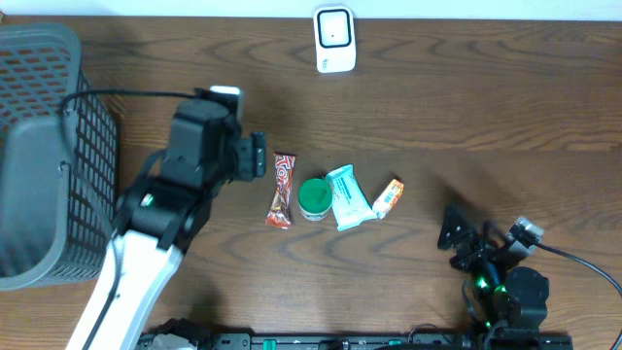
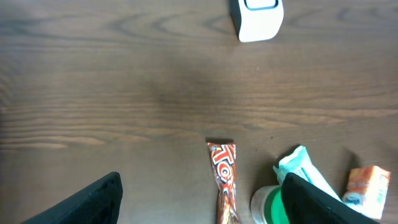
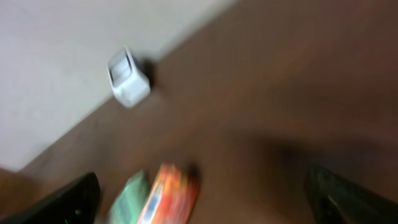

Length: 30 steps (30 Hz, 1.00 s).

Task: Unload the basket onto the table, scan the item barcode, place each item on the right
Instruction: 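Lower the Top bar left of the jar and open the left gripper, then reach the right gripper toward the orange tissue packet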

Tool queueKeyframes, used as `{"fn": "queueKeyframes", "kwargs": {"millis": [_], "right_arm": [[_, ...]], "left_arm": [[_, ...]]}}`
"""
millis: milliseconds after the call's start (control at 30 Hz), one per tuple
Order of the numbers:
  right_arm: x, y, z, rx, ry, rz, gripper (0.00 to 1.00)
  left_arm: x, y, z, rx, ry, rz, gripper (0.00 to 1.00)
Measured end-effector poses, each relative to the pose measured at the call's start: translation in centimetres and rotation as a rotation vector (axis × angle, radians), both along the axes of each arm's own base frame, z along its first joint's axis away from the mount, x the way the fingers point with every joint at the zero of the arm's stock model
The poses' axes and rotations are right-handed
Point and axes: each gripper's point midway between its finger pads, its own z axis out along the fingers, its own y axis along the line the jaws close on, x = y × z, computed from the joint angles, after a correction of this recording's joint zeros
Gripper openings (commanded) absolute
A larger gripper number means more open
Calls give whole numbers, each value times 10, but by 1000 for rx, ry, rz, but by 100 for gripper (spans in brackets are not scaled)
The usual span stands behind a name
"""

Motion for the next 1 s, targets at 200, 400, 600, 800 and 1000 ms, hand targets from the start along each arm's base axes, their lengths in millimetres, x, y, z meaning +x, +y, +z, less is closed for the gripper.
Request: {"fn": "queueKeyframes", "kwargs": {"millis": [200,400,600,800,1000], "right_arm": [[-4,48,60,200,-136,246,99],[-23,83,123,257,-335,494,96],[-36,96,143,334,-376,590,99],[-37,97,148,346,-391,598,99],[-21,75,71,729,76,256,99]], "left_arm": [[-21,10,16,2,-31,14,82],[-26,12,8,18,9,16,82],[-29,14,4,25,28,16,82],[-32,15,1,31,45,16,82],[-31,14,1,30,44,16,82]]}}
